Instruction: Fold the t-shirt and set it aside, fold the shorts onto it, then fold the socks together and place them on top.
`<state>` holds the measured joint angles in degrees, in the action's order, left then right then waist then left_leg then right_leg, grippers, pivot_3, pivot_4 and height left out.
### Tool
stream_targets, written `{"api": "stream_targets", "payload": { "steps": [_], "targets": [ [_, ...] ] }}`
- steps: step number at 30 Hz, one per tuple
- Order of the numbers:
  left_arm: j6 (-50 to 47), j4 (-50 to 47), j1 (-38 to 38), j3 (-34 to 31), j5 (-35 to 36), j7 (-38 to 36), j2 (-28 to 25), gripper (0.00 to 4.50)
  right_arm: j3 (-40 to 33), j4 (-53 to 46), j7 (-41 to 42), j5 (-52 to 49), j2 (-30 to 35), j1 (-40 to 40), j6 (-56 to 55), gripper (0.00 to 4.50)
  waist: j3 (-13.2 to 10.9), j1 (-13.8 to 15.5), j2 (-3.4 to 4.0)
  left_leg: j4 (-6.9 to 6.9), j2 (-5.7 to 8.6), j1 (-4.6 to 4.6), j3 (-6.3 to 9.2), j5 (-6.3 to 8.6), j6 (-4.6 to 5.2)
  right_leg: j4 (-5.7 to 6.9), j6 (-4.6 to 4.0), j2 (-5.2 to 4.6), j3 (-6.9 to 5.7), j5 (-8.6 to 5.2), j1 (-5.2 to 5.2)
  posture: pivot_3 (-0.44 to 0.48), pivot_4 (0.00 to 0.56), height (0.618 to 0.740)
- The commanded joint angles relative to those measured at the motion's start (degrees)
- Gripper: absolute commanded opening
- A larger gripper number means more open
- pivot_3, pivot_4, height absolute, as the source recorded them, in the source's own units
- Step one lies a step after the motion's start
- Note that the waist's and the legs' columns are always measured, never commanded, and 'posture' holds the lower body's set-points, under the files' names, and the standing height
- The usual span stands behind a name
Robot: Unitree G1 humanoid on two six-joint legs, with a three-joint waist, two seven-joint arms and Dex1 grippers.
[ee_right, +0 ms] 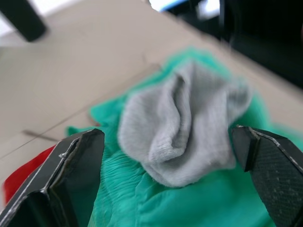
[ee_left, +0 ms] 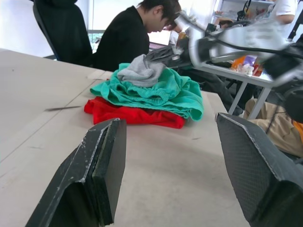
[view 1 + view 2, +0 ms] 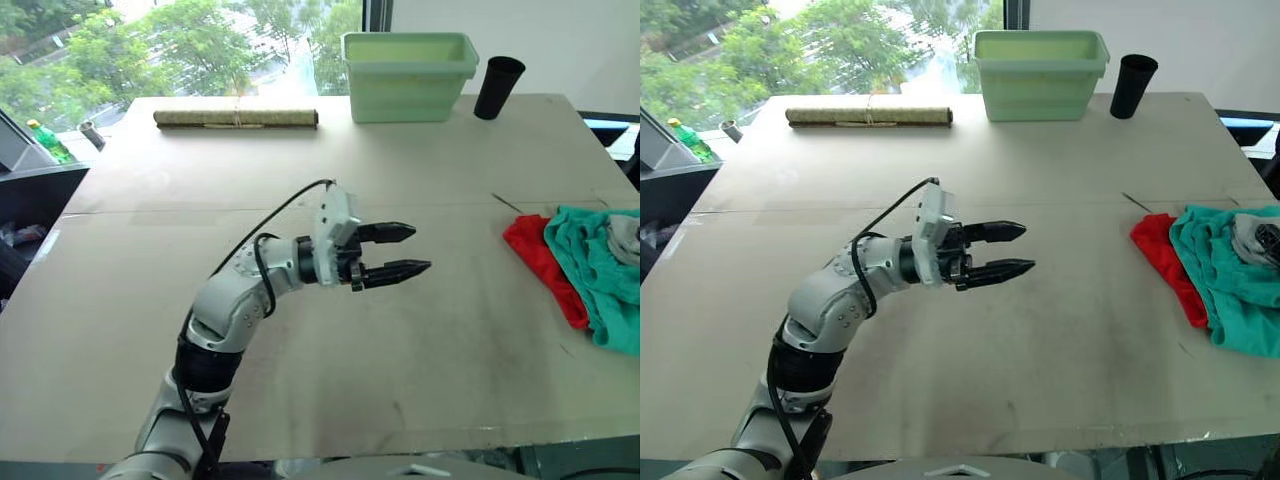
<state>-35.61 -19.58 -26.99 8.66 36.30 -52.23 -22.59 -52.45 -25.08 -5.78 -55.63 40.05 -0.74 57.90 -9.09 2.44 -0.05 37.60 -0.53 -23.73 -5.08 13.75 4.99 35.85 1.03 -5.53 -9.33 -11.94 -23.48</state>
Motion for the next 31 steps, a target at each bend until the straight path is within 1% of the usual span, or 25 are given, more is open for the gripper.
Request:
{"api": "stream_targets", "payload": {
  "steps": [1,2,4,5,7,8,9,10,11,12,14,16,18,19,20,21,25,26,28,29,31],
  "targets": [
    [-2.0,-0.3,-1.6,-4.3,3.7,1.5,-0.1,3.24,-2.9,-17.8,3.3,0.3,-3.5,-5.9,-7.3,4.48,0.0,-0.1,-0.01,0.00,-0.03,-0.01,0.02,0.00,0.01,0.00,0.00,0.04,0.00,0.00,-0.01,0.000,0.150,0.727],
    [-2.2,0.3,-1.5,-5.5,3.2,3.2,-0.2,3.24,0.8,-21.1,3.3,1.5,-4.0,-5.5,-9.1,4.48,0.0,-0.5,-0.01,0.00,-0.04,0.01,0.01,0.01,0.01,0.00,0.01,0.06,0.00,0.00,0.00,0.000,0.150,0.727],
    [-3.6,2.3,-1.9,-8.4,1.1,11.9,1.9,3.24,11.6,-24.2,5.5,6.1,-3.2,-3.0,-12.5,4.48,0.0,-1.5,0.01,0.07,-0.07,0.09,-0.03,0.02,0.02,0.00,0.02,0.13,0.18,0.01,-0.02,0.000,0.150,0.727],
    [-4.4,3.3,-2.1,-10.1,-0.3,17.7,3.5,3.24,18.0,-24.0,6.7,9.9,-2.9,-1.1,-14.6,4.48,0.0,-1.8,-0.02,0.11,-0.06,0.11,0.00,0.03,0.02,0.00,0.14,0.20,0.30,0.08,-0.02,0.000,0.150,0.727],
    [-4.5,3.8,-2.0,-11.8,-2.9,24.6,5.5,3.24,27.2,-22.1,9.5,14.4,-3.8,2.5,-18.1,4.48,-0.1,-1.7,-0.13,0.26,-0.06,0.10,0.14,0.05,-0.02,-0.02,0.20,0.37,0.48,0.11,-0.06,0.000,0.150,0.727],
    [-6.0,3.7,-1.4,-12.7,-1.8,24.3,4.6,3.24,32.9,-20.4,13.2,14.8,-4.6,4.6,-19.1,4.48,-0.1,-1.8,-0.21,0.31,-0.06,0.05,0.20,0.05,0.00,-0.02,0.22,0.40,0.48,0.12,-0.08,0.000,0.150,0.727],
    [-5.2,2.3,0.1,-14.6,0.0,23.4,4.5,3.50,39.3,-18.6,18.0,17.5,-3.7,6.5,-21.4,4.50,-0.1,-1.8,-0.22,0.34,-0.05,0.05,0.21,0.03,0.03,-0.01,0.21,0.48,0.53,0.12,-0.09,0.000,0.150,0.727],
    [-6.6,1.0,1.5,-15.4,1.2,22.8,3.2,3.77,43.9,-16.4,21.8,19.7,-3.1,8.2,-23.1,4.50,-0.1,-1.9,-0.22,0.32,-0.05,0.00,0.21,0.04,0.04,-0.01,0.21,0.50,0.54,0.12,-0.13,0.000,0.150,0.727],
    [-7.6,-0.8,3.3,-16.0,2.4,21.3,1.3,4.01,46.8,-14.2,25.7,20.7,-2.5,9.4,-24.4,4.50,-0.1,-1.8,-0.23,0.29,-0.05,0.02,0.17,0.05,0.05,-0.01,0.19,0.52,0.60,0.12,-0.17,0.000,0.150,0.727],
    [-8.3,-2.2,4.8,-16.3,3.2,20.2,-0.2,4.48,48.4,-12.4,28.9,21.4,-1.9,10.2,-25.6,4.50,-0.1,-1.6,-0.25,0.27,-0.05,0.00,0.20,0.00,-0.05,-0.01,0.15,0.54,0.60,0.09,-0.17,0.000,0.150,0.727],
    [-7.5,-5.0,9.2,-16.5,3.1,15.5,-5.7,4.48,49.8,-8.8,34.6,22.7,0.3,10.2,-27.4,4.50,-0.1,-1.0,-0.29,0.16,0.00,-0.03,0.21,-0.04,-0.20,-0.04,-0.01,0.51,0.59,0.01,-0.17,0.000,0.150,0.727],
    [-6.1,-7.3,14.5,-18.3,3.4,10.0,-11.7,4.48,49.4,-6.3,40.4,24.4,3.8,7.8,-29.7,4.50,-0.1,-0.8,-0.29,0.13,0.04,-0.04,0.15,0.07,-0.19,-0.15,-0.19,0.47,0.60,0.11,-0.17,0.000,0.150,0.727],
    [-6.1,-9.3,20.1,-22.7,5.7,6.0,-16.4,4.48,45.7,-5.1,45.7,24.6,7.6,2.7,-31.4,4.50,-0.1,-0.3,-0.29,0.13,0.11,-0.02,0.14,0.18,-0.15,-0.34,-0.20,0.38,0.60,0.12,-0.09,0.000,0.150,0.727],
    [-6.2,-10.1,22.9,-24.9,6.9,4.2,-18.1,4.48,43.3,-5.1,48.1,24.3,9.2,-0.5,-31.9,4.50,-0.1,-0.1,-0.28,0.16,0.11,-0.04,0.14,0.20,-0.14,-0.38,-0.01,0.37,0.60,0.00,-0.08,0.000,0.150,0.727],
    [-6.6,-10.7,25.4,-27.0,8.1,3.0,-19.4,4.48,40.7,-5.3,50.3,24.2,10.5,-3.8,-32.4,4.50,-0.1,0.0,-0.25,0.17,0.11,-0.05,0.15,0.23,-0.18,-0.44,-0.03,0.34,0.60,-0.01,-0.07,0.000,0.150,0.727],
    [-6.8,-11.1,27.0,-28.2,9.0,2.4,-20.2,4.48,39.1,-5.4,51.8,24.1,11.3,-6.1,-32.9,4.50,-0.1,0.1,-0.24,0.18,0.12,-0.02,0.15,0.31,-0.28,-0.46,-0.11,0.28,0.60,-0.07,-0.04,0.000,0.150,0.727],
    [-4.4,-11.9,35.1,-31.2,7.3,-0.3,-22.4,4.48,28.3,-7.2,56.2,23.7,11.4,-18.1,-33.7,4.50,-0.1,0.0,-0.10,0.17,0.12,0.09,0.19,0.41,-0.38,-0.44,-0.22,0.19,0.57,-0.14,-0.04,0.000,0.150,0.727],
    [-3.6,-11.8,37.3,-32.1,6.8,-0.6,-22.3,4.48,25.1,-8.0,56.9,23.9,10.6,-21.6,-33.6,4.50,-0.1,0.0,-0.06,0.17,0.12,0.08,0.20,0.51,-0.21,-0.39,-0.22,0.15,0.57,-0.14,-0.07,0.000,0.150,0.727],
    [-2.3,-11.4,40.9,-32.9,5.7,-1.3,-22.4,4.48,19.4,-10.3,58.6,23.5,8.9,-28.1,-33.2,4.50,-0.1,0.0,-0.04,0.17,0.10,0.10,0.21,0.52,-0.19,-0.32,-0.22,0.13,0.58,-0.14,-0.10,0.000,0.150,0.727],
    [-2.5,-10.8,42.2,-33.6,6.5,-1.9,-22.2,4.48,17.6,-11.2,58.0,23.4,7.7,-30.0,-32.9,4.50,0.0,-0.1,-0.01,0.16,0.09,0.08,0.25,0.52,-0.19,-0.30,-0.22,0.12,0.58,-0.14,-0.14,0.000,0.150,0.727],
    [-1.4,-9.6,43.6,-32.6,4.8,-2.1,-22.5,4.48,17.4,-12.2,57.5,23.7,6.5,-31.1,-33.2,4.50,0.0,-0.1,-0.01,0.14,0.07,0.08,0.27,0.52,-0.19,-0.29,-0.23,0.13,0.58,-0.14,-0.16,0.000,0.150,0.727]
  ]
}}
